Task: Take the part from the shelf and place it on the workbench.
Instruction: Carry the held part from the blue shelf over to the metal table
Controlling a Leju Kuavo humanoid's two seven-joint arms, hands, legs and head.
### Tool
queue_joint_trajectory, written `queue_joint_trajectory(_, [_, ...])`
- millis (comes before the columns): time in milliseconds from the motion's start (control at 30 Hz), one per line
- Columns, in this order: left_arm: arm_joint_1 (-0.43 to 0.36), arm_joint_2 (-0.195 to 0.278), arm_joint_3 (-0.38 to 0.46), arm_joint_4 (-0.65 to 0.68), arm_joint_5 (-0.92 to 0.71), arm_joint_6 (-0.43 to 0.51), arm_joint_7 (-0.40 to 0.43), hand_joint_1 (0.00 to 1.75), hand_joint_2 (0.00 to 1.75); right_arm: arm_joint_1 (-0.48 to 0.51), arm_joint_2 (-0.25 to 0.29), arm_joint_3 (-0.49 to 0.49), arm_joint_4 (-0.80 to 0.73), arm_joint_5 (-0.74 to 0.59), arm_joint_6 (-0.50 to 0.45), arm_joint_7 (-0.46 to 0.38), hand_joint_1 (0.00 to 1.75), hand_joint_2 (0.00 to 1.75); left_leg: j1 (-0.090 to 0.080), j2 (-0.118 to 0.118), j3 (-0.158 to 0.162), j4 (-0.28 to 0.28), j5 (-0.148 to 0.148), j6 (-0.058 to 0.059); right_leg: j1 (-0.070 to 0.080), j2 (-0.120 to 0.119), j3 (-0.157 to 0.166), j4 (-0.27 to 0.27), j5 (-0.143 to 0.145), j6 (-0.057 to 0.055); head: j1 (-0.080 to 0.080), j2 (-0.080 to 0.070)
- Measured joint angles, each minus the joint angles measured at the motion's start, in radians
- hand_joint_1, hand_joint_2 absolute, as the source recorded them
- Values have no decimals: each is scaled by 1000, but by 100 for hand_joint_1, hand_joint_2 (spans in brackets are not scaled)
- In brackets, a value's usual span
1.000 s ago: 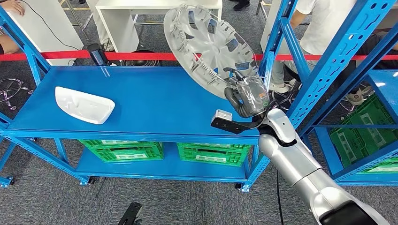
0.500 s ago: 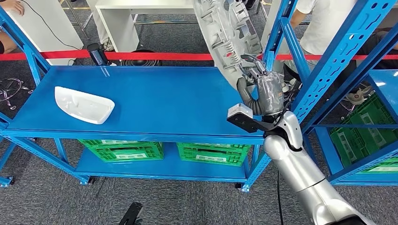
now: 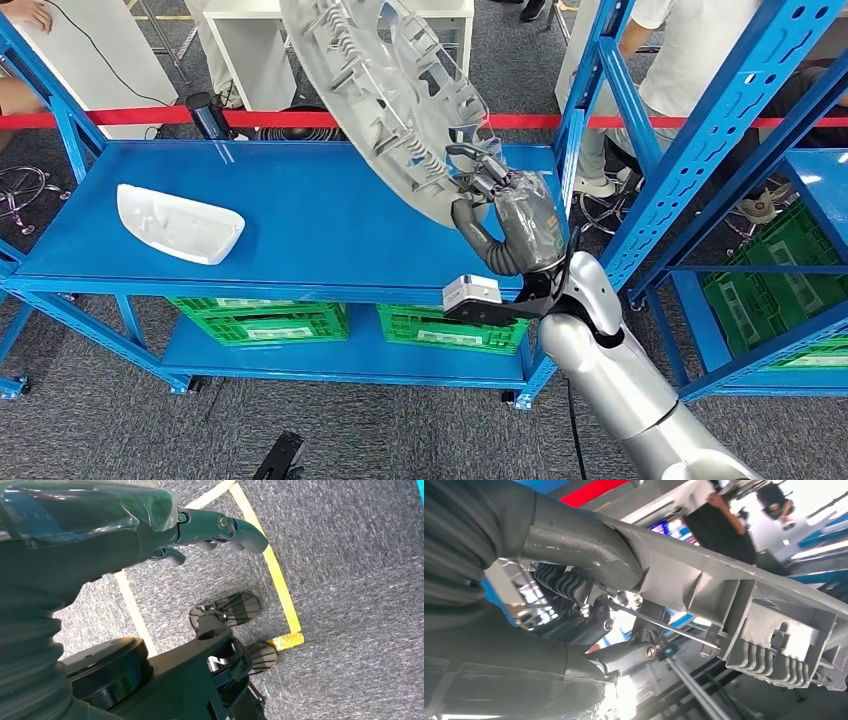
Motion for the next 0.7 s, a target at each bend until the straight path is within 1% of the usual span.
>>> queue_joint_trajectory(167, [2,2,-4,1,0,2,-1,0,175,11,0,26,-50,-1,0,-5,175,175,0,0,0,0,0,0,0,0,0,0,0,0,0,0])
queue_joint_trajectory(300, [4,2,-4,2,3,3,-3,0,0,20,0,40,-91,-1,0,-4,175,175,0,0,0,0,0,0,0,0,0,0,0,0,0,0])
queue_joint_trajectory(700, [9,2,-5,2,5,5,-10,0,0,29,0,54,-143,0,21,-3,175,175,0,0,0,0,0,0,0,0,0,0,0,0,0,0])
